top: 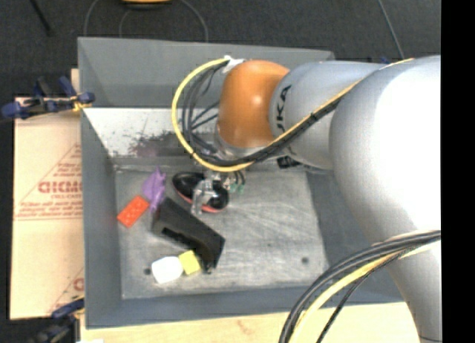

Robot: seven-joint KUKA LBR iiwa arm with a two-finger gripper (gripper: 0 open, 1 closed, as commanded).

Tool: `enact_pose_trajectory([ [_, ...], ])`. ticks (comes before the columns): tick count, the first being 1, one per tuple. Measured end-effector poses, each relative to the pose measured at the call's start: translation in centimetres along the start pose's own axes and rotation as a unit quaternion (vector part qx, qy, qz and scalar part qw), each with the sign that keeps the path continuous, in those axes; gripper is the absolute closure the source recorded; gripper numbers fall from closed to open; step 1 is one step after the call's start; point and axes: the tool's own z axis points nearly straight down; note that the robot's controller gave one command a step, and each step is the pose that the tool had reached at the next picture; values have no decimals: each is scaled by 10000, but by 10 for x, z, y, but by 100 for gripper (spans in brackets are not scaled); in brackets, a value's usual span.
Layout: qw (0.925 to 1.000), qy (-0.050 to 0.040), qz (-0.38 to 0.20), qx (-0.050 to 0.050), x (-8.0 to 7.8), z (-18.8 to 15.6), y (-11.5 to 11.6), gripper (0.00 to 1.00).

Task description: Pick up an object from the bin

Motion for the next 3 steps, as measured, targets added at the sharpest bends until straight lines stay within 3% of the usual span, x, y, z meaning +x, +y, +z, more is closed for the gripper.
enact_pose_trajectory([
  [1, 10000, 44, -7, 17, 2, -4, -1, 100],
  [2, 9998, 165, -13, 62, 4, -17, -2, 100],
  [3, 9998, 164, -13, 64, 2, -26, -2, 100],
])
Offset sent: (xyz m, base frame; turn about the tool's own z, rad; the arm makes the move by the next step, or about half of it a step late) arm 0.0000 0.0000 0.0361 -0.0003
